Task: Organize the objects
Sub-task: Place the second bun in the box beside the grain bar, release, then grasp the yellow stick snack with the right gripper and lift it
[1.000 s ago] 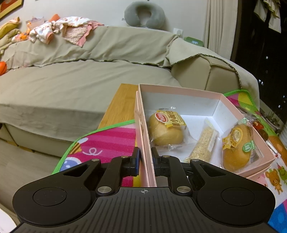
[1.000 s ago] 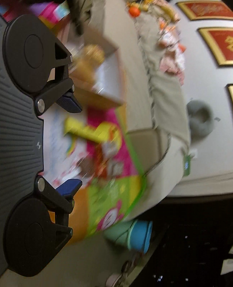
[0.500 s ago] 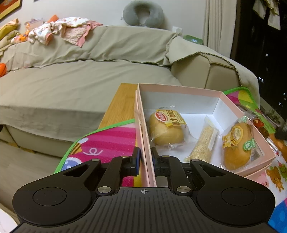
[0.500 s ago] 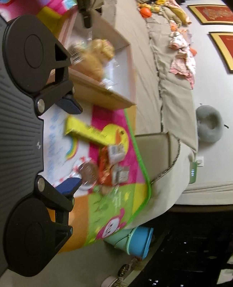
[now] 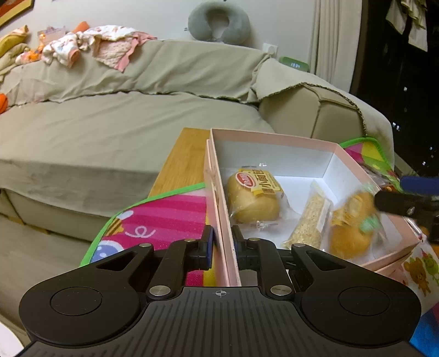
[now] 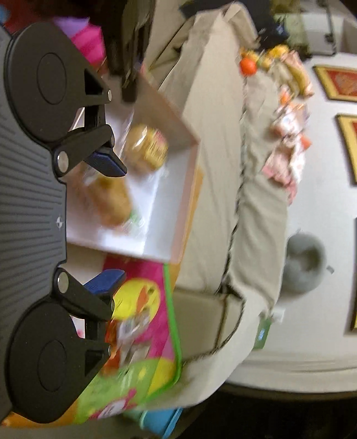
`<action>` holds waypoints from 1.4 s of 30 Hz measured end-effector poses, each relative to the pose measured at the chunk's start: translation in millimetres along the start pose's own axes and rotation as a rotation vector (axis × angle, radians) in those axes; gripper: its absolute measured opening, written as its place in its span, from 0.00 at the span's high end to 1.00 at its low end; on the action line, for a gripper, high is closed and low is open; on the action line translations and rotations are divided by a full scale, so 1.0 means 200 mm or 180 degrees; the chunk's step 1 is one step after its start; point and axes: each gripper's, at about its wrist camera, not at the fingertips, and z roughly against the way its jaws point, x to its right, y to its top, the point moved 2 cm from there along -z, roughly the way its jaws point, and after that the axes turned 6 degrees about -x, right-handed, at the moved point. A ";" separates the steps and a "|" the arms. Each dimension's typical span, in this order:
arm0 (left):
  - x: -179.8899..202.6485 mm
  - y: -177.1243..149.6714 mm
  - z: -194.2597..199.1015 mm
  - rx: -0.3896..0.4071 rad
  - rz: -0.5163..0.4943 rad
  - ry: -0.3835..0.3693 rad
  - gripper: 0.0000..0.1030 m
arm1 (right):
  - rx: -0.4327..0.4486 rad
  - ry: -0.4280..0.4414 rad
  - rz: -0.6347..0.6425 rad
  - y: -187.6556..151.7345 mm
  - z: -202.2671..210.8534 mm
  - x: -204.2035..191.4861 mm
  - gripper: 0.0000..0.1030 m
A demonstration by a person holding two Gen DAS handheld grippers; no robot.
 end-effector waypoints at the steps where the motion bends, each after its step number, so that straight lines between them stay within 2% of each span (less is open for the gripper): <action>1: 0.00 0.00 0.00 0.0000 0.0003 -0.0003 0.85 | 0.0054 0.0053 0.0005 0.00 0.02 0.00 0.26; 4: 0.00 0.00 0.00 0.0003 0.0007 -0.0008 0.84 | 0.0210 0.0079 -0.0118 0.03 0.08 0.06 0.24; 8: 0.00 0.00 0.00 0.0007 0.0011 -0.0013 0.84 | 0.0111 -0.0237 -0.0587 0.03 0.04 0.27 0.26; 9: 0.00 0.00 0.00 0.0006 0.0011 -0.0012 0.84 | 0.0029 -0.0317 -0.0720 0.02 0.00 0.33 0.32; 10: 0.00 0.00 0.00 0.0006 0.0009 -0.0010 0.84 | -0.0058 -0.0366 -0.0836 0.01 -0.04 0.39 0.42; 11: 0.00 0.00 0.00 0.0005 0.0008 -0.0010 0.84 | -0.0146 -0.0387 -0.0909 0.00 -0.09 0.43 0.46; 15: 0.00 0.00 0.00 0.0005 0.0007 -0.0010 0.84 | -0.0475 -0.0437 -0.0980 -0.05 -0.28 0.52 0.49; 19: 0.00 0.00 0.00 0.0004 0.0003 -0.0009 0.84 | -0.0609 -0.0514 -0.0850 -0.09 -0.42 0.51 0.53; 20: 0.00 0.00 0.00 0.0002 0.0001 -0.0009 0.84 | -0.0597 -0.0546 -0.0805 -0.09 -0.43 0.50 0.57; 21: 0.00 0.00 0.00 0.0003 0.0001 -0.0009 0.84 | -0.0605 -0.0557 -0.0727 -0.08 -0.43 0.48 0.70; 22: 0.00 0.00 0.00 0.0004 0.0003 -0.0010 0.84 | -0.0621 -0.0513 -0.0688 -0.07 -0.43 0.46 0.76; 23: 0.00 0.00 0.00 0.0003 0.0005 -0.0010 0.84 | -0.0652 -0.0456 -0.0685 -0.06 -0.42 0.45 0.77; 29: 0.00 0.00 0.00 0.0003 0.0002 -0.0008 0.84 | -0.0621 -0.0343 -0.0650 -0.11 -0.23 0.46 0.79; 35: 0.00 0.00 0.00 0.0005 0.0010 -0.0017 0.84 | -0.0446 -0.0309 -0.0785 -0.17 0.14 0.50 0.79; 37: 0.00 0.00 0.00 0.0006 0.0018 -0.0024 0.84 | -0.0405 -0.0282 -0.0795 -0.18 0.25 0.50 0.85; 38: 0.00 0.00 0.00 0.0006 0.0022 -0.0023 0.84 | -0.0371 -0.0277 -0.0783 -0.18 0.31 0.49 0.88; 42: 0.00 0.00 -0.01 0.0007 0.0040 -0.0022 0.84 | -0.0092 -0.0228 -0.0706 -0.14 0.52 0.43 0.88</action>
